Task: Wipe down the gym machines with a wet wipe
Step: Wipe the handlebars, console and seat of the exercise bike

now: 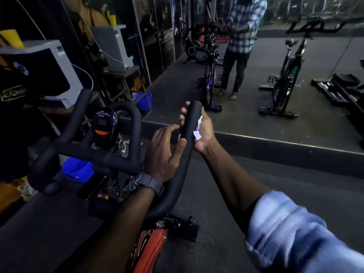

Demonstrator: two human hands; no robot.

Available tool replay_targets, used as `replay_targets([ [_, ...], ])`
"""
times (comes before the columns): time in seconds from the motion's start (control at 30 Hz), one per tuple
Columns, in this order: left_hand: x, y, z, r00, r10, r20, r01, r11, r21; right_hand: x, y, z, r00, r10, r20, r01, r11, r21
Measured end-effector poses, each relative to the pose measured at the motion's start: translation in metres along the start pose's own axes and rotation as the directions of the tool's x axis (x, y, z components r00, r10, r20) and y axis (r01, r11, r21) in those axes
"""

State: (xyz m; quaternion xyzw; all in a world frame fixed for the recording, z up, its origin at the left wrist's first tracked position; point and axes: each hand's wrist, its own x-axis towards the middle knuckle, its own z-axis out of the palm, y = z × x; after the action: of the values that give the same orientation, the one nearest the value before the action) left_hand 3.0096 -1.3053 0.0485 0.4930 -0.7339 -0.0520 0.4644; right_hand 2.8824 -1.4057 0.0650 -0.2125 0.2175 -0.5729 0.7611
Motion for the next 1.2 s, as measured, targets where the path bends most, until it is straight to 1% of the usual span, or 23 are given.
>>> replay_targets([
  [0.07, 0.000, 0.001, 0.000, 1.000, 0.010, -0.015, -0.010, 1.000, -0.006, -0.024, 0.038, -0.014, 0.996, 0.077, -0.034, -0.075, 0.995, 0.070],
  [0.13, 0.001, 0.002, 0.001, 1.000, 0.014, -0.016, -0.014, 1.000, -0.002, -0.063, 0.087, -0.033, 0.984, 0.175, -0.024, -0.169, 0.973, 0.155],
  [0.17, 0.001, 0.001, 0.001, 1.000, 0.017, -0.008, -0.017, 1.000, 0.003, -0.082, 0.105, -0.037, 0.982, 0.190, -0.014, -0.184, 0.963, 0.198],
  [0.2, 0.001, 0.001, 0.002, 1.000, 0.021, 0.001, -0.021, 1.000, 0.008, -0.095, 0.113, -0.038, 0.981, 0.195, -0.011, -0.189, 0.960, 0.206],
  [0.23, 0.001, 0.000, 0.002, 1.000, 0.025, 0.008, -0.025, 1.000, 0.018, -0.097, 0.112, -0.038, 0.980, 0.200, 0.004, -0.196, 0.957, 0.215],
  [0.3, 0.001, 0.000, 0.002, 0.999, 0.030, 0.023, -0.031, 0.999, 0.044, -0.079, 0.093, -0.035, 0.985, 0.172, -0.032, -0.162, 0.965, 0.207],
  [0.4, 0.000, 0.001, 0.001, 0.999, 0.034, 0.040, -0.036, 0.998, 0.050, -0.042, 0.059, -0.024, 0.991, 0.052, -0.125, -0.039, 0.994, 0.104],
  [0.47, 0.001, 0.000, 0.001, 0.999, 0.023, 0.041, -0.025, 0.998, 0.057, -0.036, 0.058, -0.024, 0.986, 0.019, -0.167, -0.015, 1.000, 0.025],
  [0.53, 0.001, -0.001, 0.001, 0.999, 0.020, 0.038, -0.022, 0.998, 0.067, -0.057, 0.072, -0.026, 0.985, 0.031, -0.172, -0.032, 0.999, -0.002],
  [0.63, 0.001, -0.001, 0.002, 0.999, 0.020, 0.039, -0.023, 0.996, 0.082, -0.101, 0.111, -0.027, 0.977, 0.133, -0.164, -0.123, 0.990, 0.065],
  [0.77, -0.001, 0.002, 0.003, 0.999, 0.009, 0.032, -0.012, 0.996, 0.090, -0.152, 0.142, -0.016, 0.955, 0.178, -0.239, -0.167, 0.984, 0.067],
  [0.87, -0.001, 0.003, 0.003, 0.999, -0.015, 0.044, 0.011, 0.996, 0.087, -0.168, 0.155, -0.015, 0.942, 0.200, -0.268, -0.186, 0.980, 0.077],
  [0.97, 0.000, 0.000, 0.003, 0.994, -0.085, 0.075, 0.080, 0.995, 0.058, -0.160, 0.155, -0.020, 0.930, 0.147, -0.337, -0.162, 0.987, -0.018],
  [1.03, 0.002, -0.001, 0.003, 0.989, -0.127, 0.081, 0.126, 0.992, 0.013, -0.145, 0.143, -0.021, 0.902, 0.102, -0.419, -0.169, 0.978, -0.125],
  [1.1, 0.002, -0.002, 0.002, 0.987, -0.148, 0.068, 0.150, 0.989, -0.020, -0.129, 0.120, -0.016, 0.889, 0.041, -0.455, -0.170, 0.954, -0.247],
  [1.2, 0.002, -0.001, 0.001, 0.986, -0.162, 0.043, 0.163, 0.986, -0.029, -0.100, 0.074, -0.005, 0.903, -0.004, -0.430, -0.134, 0.947, -0.291],
])
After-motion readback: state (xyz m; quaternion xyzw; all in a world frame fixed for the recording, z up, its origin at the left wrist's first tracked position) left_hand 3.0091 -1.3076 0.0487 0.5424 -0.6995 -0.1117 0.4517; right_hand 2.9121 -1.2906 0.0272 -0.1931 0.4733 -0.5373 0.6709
